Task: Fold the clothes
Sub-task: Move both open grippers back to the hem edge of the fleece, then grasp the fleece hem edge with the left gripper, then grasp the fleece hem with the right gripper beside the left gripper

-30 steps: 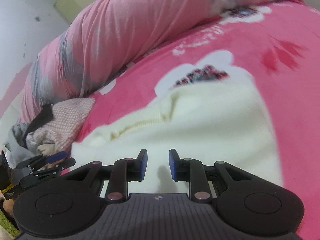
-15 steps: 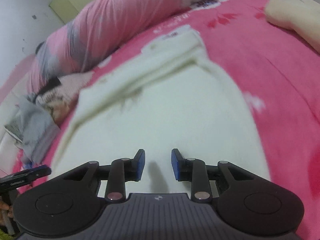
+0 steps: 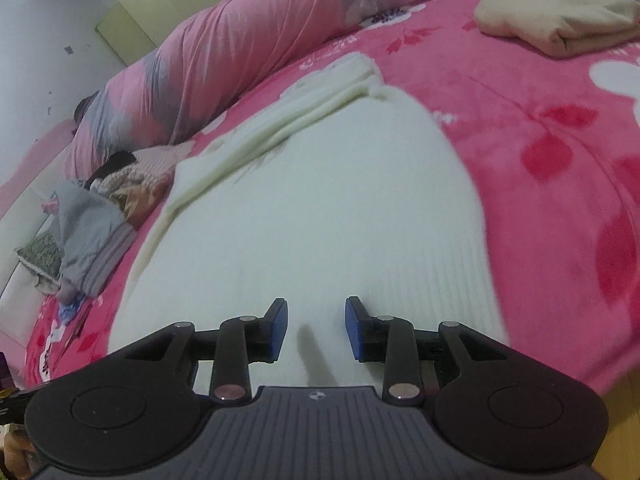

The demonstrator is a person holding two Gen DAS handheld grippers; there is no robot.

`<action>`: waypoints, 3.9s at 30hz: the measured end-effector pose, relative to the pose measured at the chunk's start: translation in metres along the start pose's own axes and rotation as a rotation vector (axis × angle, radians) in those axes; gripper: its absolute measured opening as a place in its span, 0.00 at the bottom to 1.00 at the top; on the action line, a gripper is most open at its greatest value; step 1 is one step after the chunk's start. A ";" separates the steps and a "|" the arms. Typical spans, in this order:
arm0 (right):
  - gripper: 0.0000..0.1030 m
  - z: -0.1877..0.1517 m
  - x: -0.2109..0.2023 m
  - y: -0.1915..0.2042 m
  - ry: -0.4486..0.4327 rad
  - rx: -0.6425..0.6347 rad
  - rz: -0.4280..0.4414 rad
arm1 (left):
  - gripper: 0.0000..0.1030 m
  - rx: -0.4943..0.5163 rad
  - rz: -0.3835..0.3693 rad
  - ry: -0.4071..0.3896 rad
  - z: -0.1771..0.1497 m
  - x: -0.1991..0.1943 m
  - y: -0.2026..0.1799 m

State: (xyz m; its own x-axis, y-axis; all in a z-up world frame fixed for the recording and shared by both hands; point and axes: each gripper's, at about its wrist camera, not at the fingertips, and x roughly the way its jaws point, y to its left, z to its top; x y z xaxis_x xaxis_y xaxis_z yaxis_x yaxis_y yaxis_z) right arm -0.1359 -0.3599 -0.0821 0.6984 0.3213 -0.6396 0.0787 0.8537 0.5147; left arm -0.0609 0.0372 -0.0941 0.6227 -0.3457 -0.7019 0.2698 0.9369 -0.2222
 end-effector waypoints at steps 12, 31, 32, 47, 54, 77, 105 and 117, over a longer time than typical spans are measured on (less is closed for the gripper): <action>0.36 -0.033 0.010 0.019 0.115 0.134 0.188 | 0.47 -0.095 -0.132 0.077 -0.030 0.001 0.001; 0.43 -0.050 0.047 0.040 0.256 0.328 0.457 | 0.07 -0.364 -0.231 0.043 -0.028 -0.011 0.021; 0.43 -0.053 0.050 0.036 0.273 0.378 0.489 | 0.06 -0.381 -0.246 0.038 -0.027 -0.013 0.023; 0.55 -0.096 0.126 0.038 0.400 0.777 0.699 | 0.06 -0.482 -0.364 -0.016 -0.017 -0.028 0.032; 0.06 -0.093 0.124 0.048 0.349 0.717 0.672 | 0.07 -0.457 -0.378 -0.006 -0.019 -0.026 0.034; 0.06 -0.086 0.114 0.043 0.325 0.675 0.696 | 0.15 -0.547 -0.447 0.095 -0.013 0.027 0.047; 0.49 0.044 -0.020 -0.117 -0.097 0.415 0.140 | 0.09 -0.034 -0.039 0.089 0.000 0.009 -0.032; 0.48 0.045 -0.019 -0.120 -0.064 0.414 0.226 | 0.09 0.009 0.013 0.086 0.000 0.010 -0.043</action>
State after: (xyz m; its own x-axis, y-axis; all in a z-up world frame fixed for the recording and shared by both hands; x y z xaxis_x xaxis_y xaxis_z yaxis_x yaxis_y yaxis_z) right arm -0.1272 -0.4873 -0.1063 0.7723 0.4429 -0.4554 0.1873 0.5262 0.8294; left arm -0.0661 -0.0060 -0.0911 0.5605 -0.3276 -0.7606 0.2691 0.9406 -0.2069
